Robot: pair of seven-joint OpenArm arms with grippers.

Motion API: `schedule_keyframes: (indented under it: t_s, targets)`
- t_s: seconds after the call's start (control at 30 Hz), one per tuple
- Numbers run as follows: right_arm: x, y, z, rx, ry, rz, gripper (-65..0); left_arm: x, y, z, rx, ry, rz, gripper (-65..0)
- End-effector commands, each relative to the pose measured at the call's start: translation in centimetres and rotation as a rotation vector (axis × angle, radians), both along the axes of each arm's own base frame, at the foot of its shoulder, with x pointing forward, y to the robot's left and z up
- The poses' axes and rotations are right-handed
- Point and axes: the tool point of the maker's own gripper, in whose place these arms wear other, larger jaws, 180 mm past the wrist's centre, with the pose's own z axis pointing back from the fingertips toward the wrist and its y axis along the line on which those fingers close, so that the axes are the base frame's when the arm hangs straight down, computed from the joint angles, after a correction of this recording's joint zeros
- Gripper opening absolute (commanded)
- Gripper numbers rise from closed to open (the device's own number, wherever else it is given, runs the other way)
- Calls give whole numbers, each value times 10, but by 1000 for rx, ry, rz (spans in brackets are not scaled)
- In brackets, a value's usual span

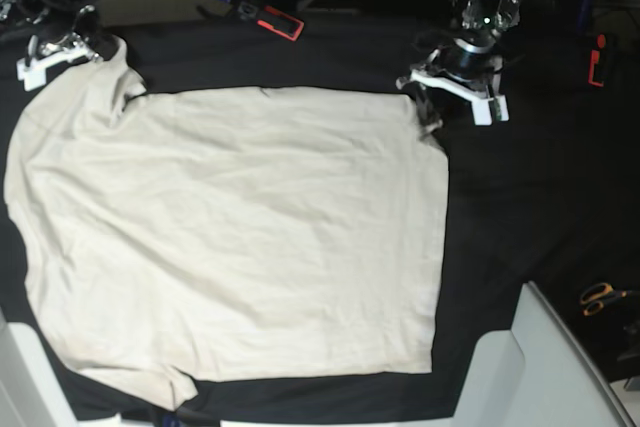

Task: Fold the T-shirt properly
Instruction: 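Grasp the shirt edge at each shoulder with both grippers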

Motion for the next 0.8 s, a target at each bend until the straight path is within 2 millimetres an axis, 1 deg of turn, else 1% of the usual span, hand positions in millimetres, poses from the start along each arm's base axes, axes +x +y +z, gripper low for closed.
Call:
schedule_keyframes:
  t_s: [0.0, 0.13, 0.33, 0.4, 0.47, 0.53, 0.57, 0.63, 0.77]
  targets:
    - [5, -6, 5, -15, -23, 2, -648, -12, -5, -7, -19, 49, -14, -369]
    - [5, -6, 5, -14, -22, 5, -648, -1, -9, -2, -29, 26, -9, -369]
    - [5, -6, 5, -14, -22, 5, -648, -2, -9, -4, -28, 32, -8, -370]
    - [5, -6, 5, -16, -22, 6, -648, 2, -9, -2, -28, 23, -8, -382]
    - [6, -6, 5, -16, -24, 6, -648, 5, -8, -3, -27, 21, -7, -443]
    - [6, -6, 5, -16, -24, 6, -648, 6, -7, -2, -26, 19, -4, -536]
    - [6, -6, 5, -16, -24, 6, -648, 6, -7, -2, -26, 19, -4, -568]
    - [6, -6, 5, -16, -24, 6, -648, 12, -8, 1, -27, 6, -7, -607]
    - [6, -6, 5, -16, -24, 6, -648, 15, -8, 2, -27, 2, -8, -624]
